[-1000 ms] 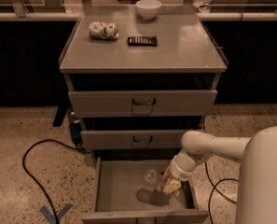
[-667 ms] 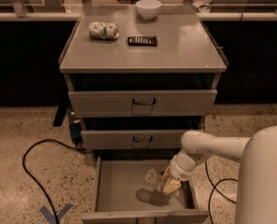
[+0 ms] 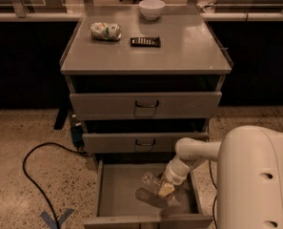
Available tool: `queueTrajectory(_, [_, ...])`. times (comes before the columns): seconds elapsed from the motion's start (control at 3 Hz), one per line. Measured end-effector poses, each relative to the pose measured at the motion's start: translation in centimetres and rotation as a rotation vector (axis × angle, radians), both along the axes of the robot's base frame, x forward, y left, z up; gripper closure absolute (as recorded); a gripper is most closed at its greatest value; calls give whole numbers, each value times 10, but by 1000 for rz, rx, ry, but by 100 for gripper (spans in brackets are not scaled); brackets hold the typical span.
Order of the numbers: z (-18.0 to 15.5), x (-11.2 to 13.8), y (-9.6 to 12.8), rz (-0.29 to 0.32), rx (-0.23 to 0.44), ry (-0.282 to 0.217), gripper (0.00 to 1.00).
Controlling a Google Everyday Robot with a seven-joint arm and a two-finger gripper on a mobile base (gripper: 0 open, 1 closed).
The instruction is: Place water bottle into bottom drawer
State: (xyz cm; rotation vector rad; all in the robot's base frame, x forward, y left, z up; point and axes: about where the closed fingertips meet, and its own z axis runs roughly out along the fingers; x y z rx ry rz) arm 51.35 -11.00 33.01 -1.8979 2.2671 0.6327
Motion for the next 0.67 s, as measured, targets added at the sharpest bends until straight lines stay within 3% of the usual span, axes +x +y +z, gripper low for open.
queueTrajectory(0.67, [-29,43,8,-176,16,-15,100])
